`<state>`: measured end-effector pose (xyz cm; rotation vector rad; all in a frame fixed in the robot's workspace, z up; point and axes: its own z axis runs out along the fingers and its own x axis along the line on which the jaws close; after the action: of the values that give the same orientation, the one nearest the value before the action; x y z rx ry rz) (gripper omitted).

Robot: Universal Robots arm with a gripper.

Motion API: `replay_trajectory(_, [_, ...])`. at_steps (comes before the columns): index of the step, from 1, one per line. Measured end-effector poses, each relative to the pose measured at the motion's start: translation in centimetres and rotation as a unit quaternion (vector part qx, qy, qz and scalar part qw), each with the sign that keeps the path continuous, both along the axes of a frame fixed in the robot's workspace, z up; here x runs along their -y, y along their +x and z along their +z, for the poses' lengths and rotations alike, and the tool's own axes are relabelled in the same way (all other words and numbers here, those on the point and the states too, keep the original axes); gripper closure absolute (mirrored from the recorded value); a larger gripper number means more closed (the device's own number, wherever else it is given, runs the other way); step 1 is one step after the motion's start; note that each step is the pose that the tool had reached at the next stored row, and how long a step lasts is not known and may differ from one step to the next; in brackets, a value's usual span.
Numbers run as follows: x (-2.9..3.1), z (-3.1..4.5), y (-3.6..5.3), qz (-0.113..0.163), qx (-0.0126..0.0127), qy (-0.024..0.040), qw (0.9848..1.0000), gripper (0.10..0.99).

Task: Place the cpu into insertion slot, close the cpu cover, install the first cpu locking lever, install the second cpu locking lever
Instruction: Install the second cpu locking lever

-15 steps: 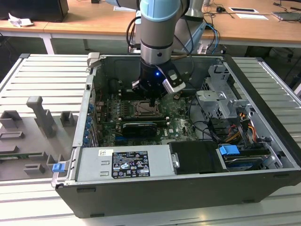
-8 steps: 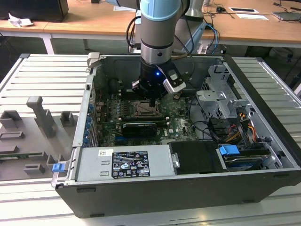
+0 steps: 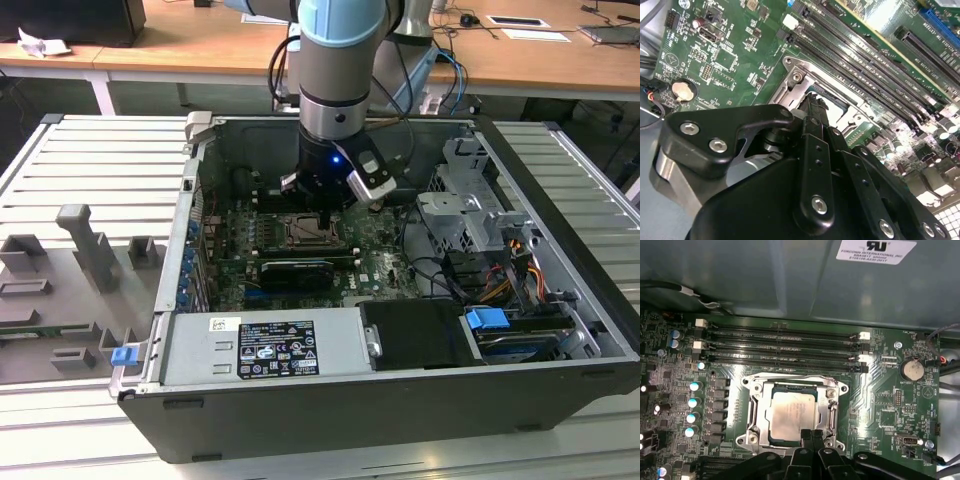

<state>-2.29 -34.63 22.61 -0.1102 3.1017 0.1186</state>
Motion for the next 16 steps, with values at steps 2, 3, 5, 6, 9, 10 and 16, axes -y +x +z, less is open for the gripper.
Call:
replay_trajectory(2, [0.04,0.01,0.00,0.000,0.0000,-0.0001,1.0000,0.980])
replay_trajectory(3, [0.05,0.04,-0.01,0.000,0.0000,-0.0002,1.0000,0.980])
replay_trajectory(5, [0.06,0.38,0.00,0.000,0.0000,-0.0002,1.0000,0.980])
replay_trajectory(6, [0.09,0.48,0.00,0.000,0.0000,-0.0001,1.0000,0.980])
replay_trajectory(9, [0.24,0.51,0.00,0.000,0.0000,-0.0001,1.0000,0.980])
replay_trajectory(10, [0.31,0.51,0.00,0.000,0.0000,-0.0001,1.0000,0.980])
replay_trajectory(16, [1.20,0.85,0.00,0.000,0.0000,-0.0002,1.0000,0.980])
